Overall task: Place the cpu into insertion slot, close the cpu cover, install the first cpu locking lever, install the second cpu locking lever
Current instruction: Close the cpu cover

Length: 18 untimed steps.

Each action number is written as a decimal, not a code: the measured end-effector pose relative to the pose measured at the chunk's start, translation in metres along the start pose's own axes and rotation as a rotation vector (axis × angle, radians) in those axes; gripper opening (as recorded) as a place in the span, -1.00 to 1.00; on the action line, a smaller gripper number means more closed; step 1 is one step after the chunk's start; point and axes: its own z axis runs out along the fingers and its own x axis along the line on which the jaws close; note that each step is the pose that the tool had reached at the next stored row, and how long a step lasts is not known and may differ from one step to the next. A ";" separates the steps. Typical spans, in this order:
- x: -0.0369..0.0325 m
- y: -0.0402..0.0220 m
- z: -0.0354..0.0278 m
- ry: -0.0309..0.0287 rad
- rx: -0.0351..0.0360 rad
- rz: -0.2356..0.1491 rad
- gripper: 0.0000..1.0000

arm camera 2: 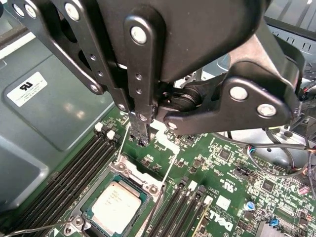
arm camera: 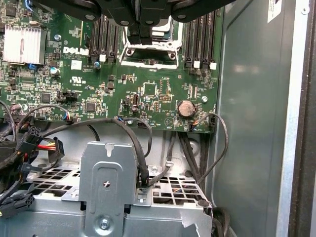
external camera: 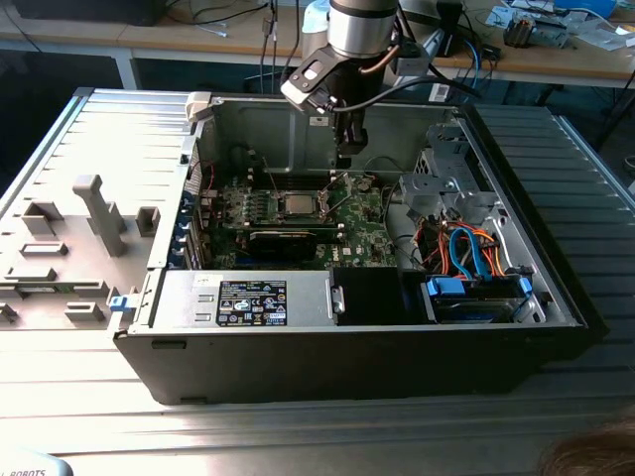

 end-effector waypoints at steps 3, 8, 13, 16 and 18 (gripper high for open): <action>-0.0001 0.0012 0.0000 0.0000 0.0000 0.000 -0.79; -0.0002 0.0028 0.0000 0.0000 0.0000 0.000 -0.79; -0.0004 0.0051 0.0001 0.0000 0.0000 0.000 -0.79; -0.0005 0.0063 0.0001 0.0000 0.0000 0.000 -0.79; -0.0005 0.0070 0.0001 0.0000 0.0000 0.000 -0.79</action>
